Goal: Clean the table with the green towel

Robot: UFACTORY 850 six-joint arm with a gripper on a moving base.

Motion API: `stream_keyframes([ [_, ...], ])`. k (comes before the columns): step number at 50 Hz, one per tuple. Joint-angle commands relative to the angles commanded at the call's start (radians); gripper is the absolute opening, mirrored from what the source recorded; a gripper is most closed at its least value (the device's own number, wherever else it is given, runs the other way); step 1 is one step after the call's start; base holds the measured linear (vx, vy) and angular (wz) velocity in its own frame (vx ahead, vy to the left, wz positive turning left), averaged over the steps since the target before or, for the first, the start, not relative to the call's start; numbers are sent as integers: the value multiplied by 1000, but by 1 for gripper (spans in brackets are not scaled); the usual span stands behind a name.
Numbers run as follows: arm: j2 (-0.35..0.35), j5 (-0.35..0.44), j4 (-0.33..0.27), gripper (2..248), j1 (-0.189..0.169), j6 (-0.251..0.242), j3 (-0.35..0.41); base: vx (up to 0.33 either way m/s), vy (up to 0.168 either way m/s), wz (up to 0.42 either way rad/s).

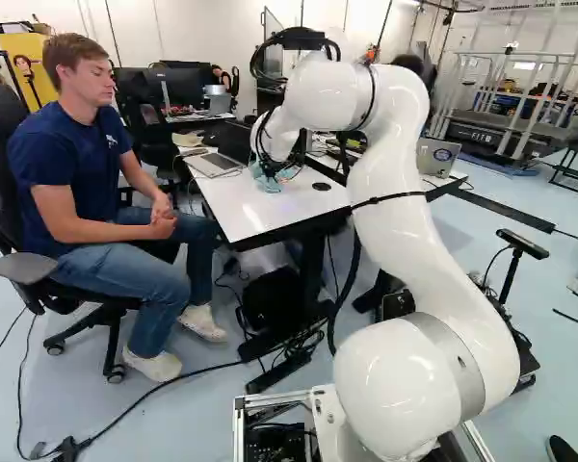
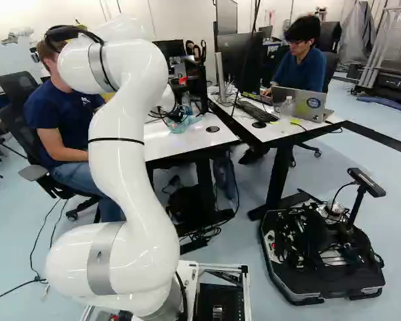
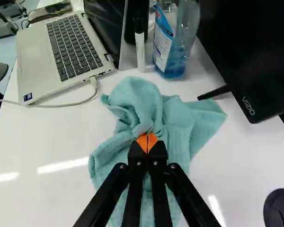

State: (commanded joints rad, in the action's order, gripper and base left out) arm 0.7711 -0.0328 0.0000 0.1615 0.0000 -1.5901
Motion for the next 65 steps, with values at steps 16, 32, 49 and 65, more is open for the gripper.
stream_keyframes([
  [16,28,0,0,23,35,0,-40,0,0,0],
  [32,27,0,0,23,74,0,-39,0,0,0],
  [49,-4,0,0,23,107,0,6,0,0,0],
  [65,-75,0,0,23,102,0,107,0,0,0],
])
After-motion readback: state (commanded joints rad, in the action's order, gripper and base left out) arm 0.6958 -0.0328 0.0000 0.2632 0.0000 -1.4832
